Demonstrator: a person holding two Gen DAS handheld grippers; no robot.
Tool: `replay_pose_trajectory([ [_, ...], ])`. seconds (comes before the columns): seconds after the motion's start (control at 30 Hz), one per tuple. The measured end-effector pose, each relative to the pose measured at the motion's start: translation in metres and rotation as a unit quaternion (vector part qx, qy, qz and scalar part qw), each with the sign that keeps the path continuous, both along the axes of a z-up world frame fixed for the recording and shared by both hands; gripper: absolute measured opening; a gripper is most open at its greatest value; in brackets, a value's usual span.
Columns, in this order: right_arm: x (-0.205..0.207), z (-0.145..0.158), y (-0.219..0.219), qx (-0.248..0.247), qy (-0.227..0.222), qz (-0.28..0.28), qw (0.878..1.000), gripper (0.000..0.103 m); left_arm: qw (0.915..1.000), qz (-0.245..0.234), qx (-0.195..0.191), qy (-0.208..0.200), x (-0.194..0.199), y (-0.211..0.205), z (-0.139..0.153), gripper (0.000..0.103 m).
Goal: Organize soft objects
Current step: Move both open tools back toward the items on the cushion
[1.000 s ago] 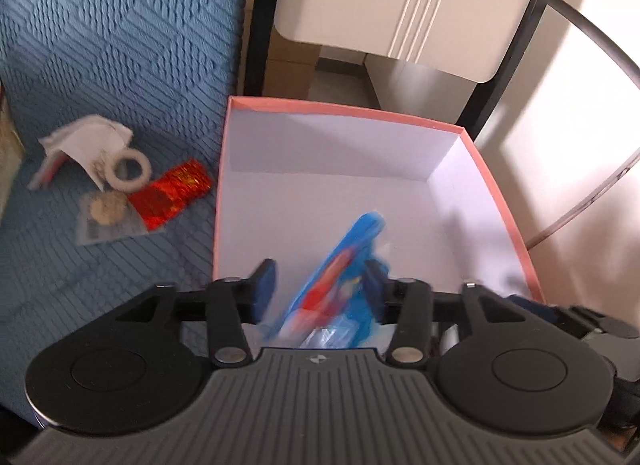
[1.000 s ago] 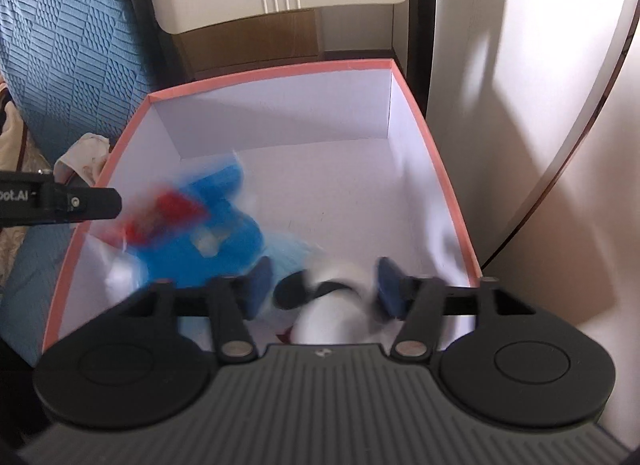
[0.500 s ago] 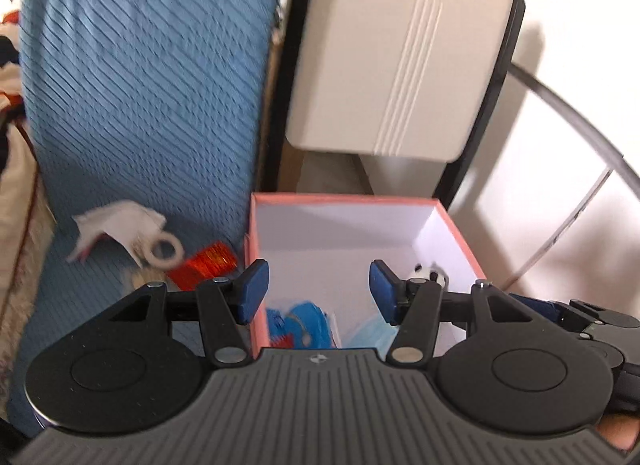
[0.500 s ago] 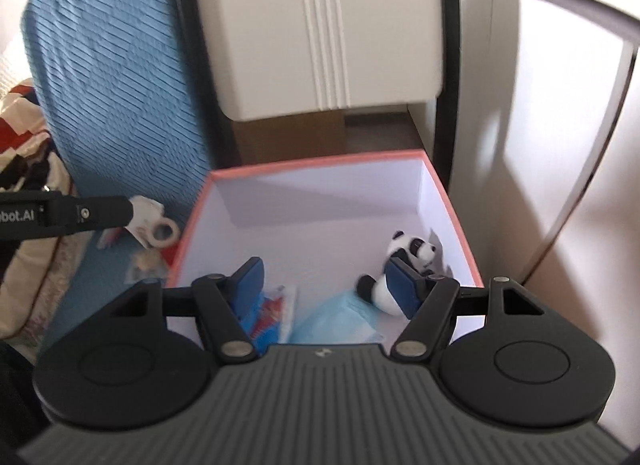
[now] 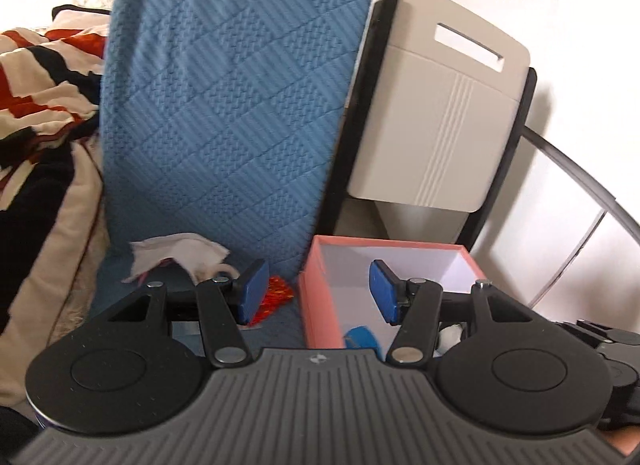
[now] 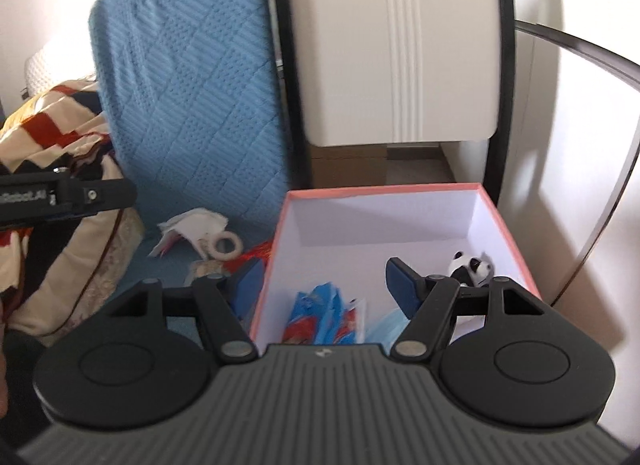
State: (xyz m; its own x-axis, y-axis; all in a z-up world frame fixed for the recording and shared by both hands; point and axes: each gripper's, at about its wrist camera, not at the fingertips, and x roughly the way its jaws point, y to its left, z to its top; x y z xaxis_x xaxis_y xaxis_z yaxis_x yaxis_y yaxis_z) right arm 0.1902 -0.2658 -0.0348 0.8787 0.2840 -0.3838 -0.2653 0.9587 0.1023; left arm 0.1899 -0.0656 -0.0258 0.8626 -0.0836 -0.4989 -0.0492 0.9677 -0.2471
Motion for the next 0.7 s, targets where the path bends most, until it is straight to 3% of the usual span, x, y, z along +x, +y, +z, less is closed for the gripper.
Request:
replay_pose_trajectory([
  [0.7, -0.037, -0.055, 0.068, -0.006, 0.018, 0.011, 1.000, 0.070, 1.0000, 0.001, 0.003, 0.004, -0.046, 0.050, -0.054, 0.062],
])
